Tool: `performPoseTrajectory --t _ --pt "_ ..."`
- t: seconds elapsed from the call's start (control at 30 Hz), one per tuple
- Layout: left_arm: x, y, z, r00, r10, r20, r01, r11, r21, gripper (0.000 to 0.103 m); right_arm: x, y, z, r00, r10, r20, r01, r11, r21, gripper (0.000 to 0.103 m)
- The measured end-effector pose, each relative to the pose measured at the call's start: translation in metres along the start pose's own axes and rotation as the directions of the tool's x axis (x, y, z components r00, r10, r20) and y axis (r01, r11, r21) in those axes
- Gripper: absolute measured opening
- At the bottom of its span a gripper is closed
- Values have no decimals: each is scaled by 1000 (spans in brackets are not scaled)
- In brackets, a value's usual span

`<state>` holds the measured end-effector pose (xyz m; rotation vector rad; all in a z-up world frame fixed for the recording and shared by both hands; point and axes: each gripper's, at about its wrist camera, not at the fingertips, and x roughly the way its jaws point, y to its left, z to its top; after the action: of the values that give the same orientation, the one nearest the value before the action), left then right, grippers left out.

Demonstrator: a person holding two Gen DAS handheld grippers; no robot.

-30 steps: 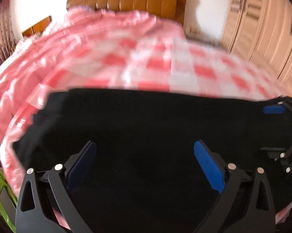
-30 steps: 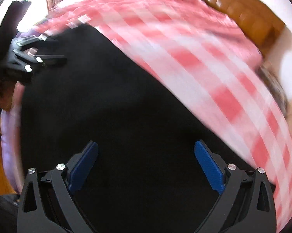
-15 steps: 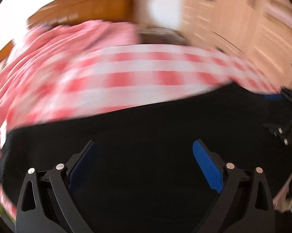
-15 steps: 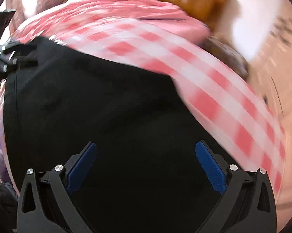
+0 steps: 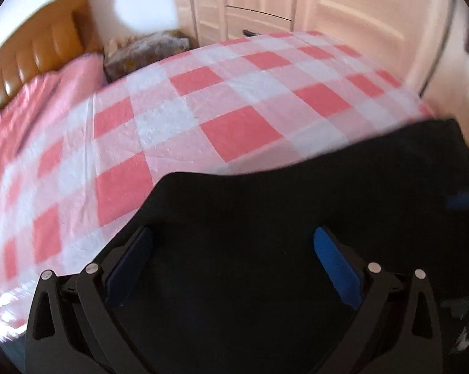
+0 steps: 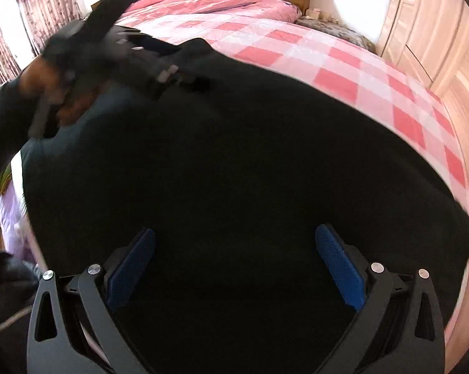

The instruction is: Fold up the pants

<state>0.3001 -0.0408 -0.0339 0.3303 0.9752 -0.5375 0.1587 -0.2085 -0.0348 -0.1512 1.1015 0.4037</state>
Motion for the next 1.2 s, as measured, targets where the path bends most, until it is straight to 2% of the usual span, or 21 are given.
performPoseTrajectory --t 0.2,0.27,0.33,0.37,0.47,0.57,0.6,0.63,0.73,0.9,1.03,1.1,1.17,1.2 --pt "-2 -4 -2 999 23 25 -22 1000 -7 102 -31 -8 -23 996 23 84 -34 992 123 99" --pt "-3 -4 -3 999 26 36 -25 1000 -7 102 -39 -9 -30 992 54 113 -71 985 156 99" --pt "-5 -4 -5 999 28 47 -28 1000 -11 102 -30 -13 -42 998 4 63 -15 986 166 99" --pt "-6 -4 -6 998 30 52 -30 999 -12 102 -34 -13 -48 995 13 103 -30 986 163 99" --pt "-7 -4 -7 998 35 60 -34 999 -14 102 -46 -9 -52 996 -1 95 -16 983 180 98" --pt "-8 -5 -8 997 41 64 -40 999 -14 102 -64 -20 -46 985 -9 175 -37 966 255 98" --pt "-8 -5 -8 997 43 65 -42 999 -14 102 -63 -23 -46 986 -24 168 -22 963 268 98" --pt "-8 -6 -8 997 46 66 -45 999 -16 102 -49 -31 -47 992 -55 110 22 960 281 99" --pt "-9 -7 -8 996 57 67 -56 998 -25 102 -40 -27 -51 985 -122 122 96 975 200 99" --pt "-8 -8 -8 995 70 71 -67 997 -42 102 -37 -62 -48 983 -105 148 62 962 265 99" --pt "-8 -7 -7 995 69 76 -66 997 -43 102 -43 -51 -44 985 -148 94 119 958 262 99" --pt "-9 -7 -7 994 74 82 -71 997 -40 102 -50 -43 -44 977 -188 102 152 945 289 99" --pt "-9 -7 -8 994 76 84 -72 997 -40 102 -59 -30 -47 972 -177 158 121 942 312 99" --pt "-9 -8 -8 993 77 84 -74 996 -41 102 -55 -18 -44 976 -140 166 86 951 296 99"
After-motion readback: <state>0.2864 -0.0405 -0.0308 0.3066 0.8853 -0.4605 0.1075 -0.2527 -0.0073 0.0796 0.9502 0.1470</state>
